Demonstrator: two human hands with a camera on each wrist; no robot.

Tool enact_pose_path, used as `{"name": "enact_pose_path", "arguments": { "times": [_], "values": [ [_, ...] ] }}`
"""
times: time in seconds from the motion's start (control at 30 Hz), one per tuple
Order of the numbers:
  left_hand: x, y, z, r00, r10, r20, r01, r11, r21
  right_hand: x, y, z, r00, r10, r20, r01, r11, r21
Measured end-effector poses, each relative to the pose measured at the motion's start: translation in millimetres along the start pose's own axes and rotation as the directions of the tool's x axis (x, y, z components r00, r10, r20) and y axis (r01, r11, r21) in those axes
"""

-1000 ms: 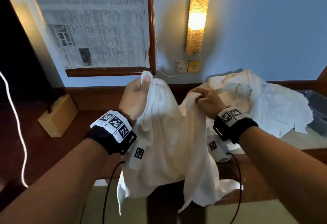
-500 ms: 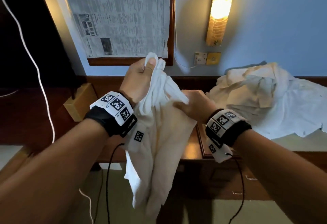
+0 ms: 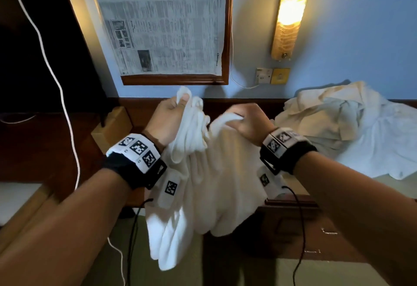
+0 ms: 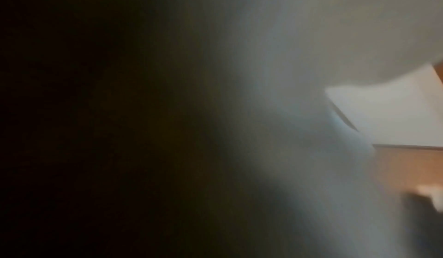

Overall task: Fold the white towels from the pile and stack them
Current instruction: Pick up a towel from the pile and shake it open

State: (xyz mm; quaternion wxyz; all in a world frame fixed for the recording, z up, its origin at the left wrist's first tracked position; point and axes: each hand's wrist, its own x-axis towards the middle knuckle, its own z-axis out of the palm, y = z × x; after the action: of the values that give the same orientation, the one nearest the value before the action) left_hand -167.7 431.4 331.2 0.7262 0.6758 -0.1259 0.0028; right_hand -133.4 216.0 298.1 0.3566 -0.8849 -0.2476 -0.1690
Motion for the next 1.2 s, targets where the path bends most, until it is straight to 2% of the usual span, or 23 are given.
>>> {"name": "enact_pose_path", "arguments": {
  "times": [0.07, 0.17, 0.2, 0.27, 0.37, 0.47, 0.6, 0.67, 0.73, 0.77, 0.83, 0.9, 0.93, 0.97, 1.03, 1.13, 1.2],
  "values": [
    [0, -8, 20, 0.992, 0.035, 0.120, -0.037, 0.999, 0.014, 18, -19, -10, 1.000, 0.009, -0.029, -0.012, 0.994, -0.111],
    [9, -12, 31, 0.990, 0.054, 0.128, -0.053, 0.999, -0.013, 23, -27, -31, 0.999, 0.011, 0.036, -0.004, 0.982, -0.191],
    [13, -14, 30, 0.993, 0.048, 0.109, -0.052, 0.998, 0.034, 18, -25, -37, 0.995, 0.028, 0.092, -0.011, 0.984, -0.178],
    [25, -16, 23, 0.997, 0.079, -0.012, -0.074, 0.972, 0.222, 3, -16, -44, 0.974, 0.090, 0.207, -0.054, 0.984, -0.172],
    [38, -17, 21, 0.986, 0.142, -0.092, -0.110, 0.951, 0.290, -30, 20, -44, 0.921, 0.238, 0.307, -0.195, 0.967, -0.165],
    [45, -10, 27, 0.980, 0.148, -0.131, -0.107, 0.954, 0.280, -65, 73, -51, 0.915, 0.331, 0.231, -0.297, 0.940, -0.168],
    [51, -5, 32, 0.976, 0.140, -0.166, -0.129, 0.989, 0.076, -99, 128, -83, 0.874, 0.466, 0.139, -0.455, 0.884, -0.106],
    [52, -5, 43, 0.973, 0.166, -0.158, -0.140, 0.976, 0.164, -104, 143, -97, 0.860, 0.497, 0.111, -0.493, 0.868, -0.067],
    [50, -3, 55, 0.979, 0.180, -0.097, -0.157, 0.966, 0.207, -97, 157, -109, 0.863, 0.504, 0.045, -0.500, 0.863, -0.075],
    [48, -1, 59, 0.984, 0.175, -0.032, -0.166, 0.966, 0.198, -91, 162, -115, 0.874, 0.486, -0.004, -0.485, 0.871, -0.083],
    [45, 6, 57, 0.974, 0.109, 0.199, -0.151, 0.966, 0.211, -72, 161, -127, 0.911, 0.394, -0.119, -0.405, 0.911, -0.081],
    [40, 23, 49, 0.901, -0.044, 0.432, -0.159, 0.893, 0.421, -46, 141, -138, 0.943, 0.264, -0.202, -0.271, 0.963, -0.008],
    [39, 32, 45, 0.861, -0.109, 0.496, -0.184, 0.843, 0.505, -32, 123, -140, 0.958, 0.197, -0.211, -0.191, 0.980, 0.046],
    [39, 41, 41, 0.840, -0.133, 0.526, -0.209, 0.815, 0.540, -18, 103, -142, 0.972, 0.116, -0.203, -0.097, 0.990, 0.100],
    [42, 61, 37, 0.856, -0.044, 0.515, -0.279, 0.799, 0.533, 5, 61, -144, 0.986, -0.026, -0.162, 0.055, 0.983, 0.175],
    [47, 75, 31, 0.904, 0.127, 0.409, -0.328, 0.820, 0.469, 22, 8, -146, 0.992, -0.090, -0.089, 0.102, 0.984, 0.143],
    [45, 76, 30, 0.909, 0.228, 0.348, -0.371, 0.822, 0.432, 27, -19, -146, 0.986, -0.143, -0.084, 0.153, 0.980, 0.127]
  ]
}}
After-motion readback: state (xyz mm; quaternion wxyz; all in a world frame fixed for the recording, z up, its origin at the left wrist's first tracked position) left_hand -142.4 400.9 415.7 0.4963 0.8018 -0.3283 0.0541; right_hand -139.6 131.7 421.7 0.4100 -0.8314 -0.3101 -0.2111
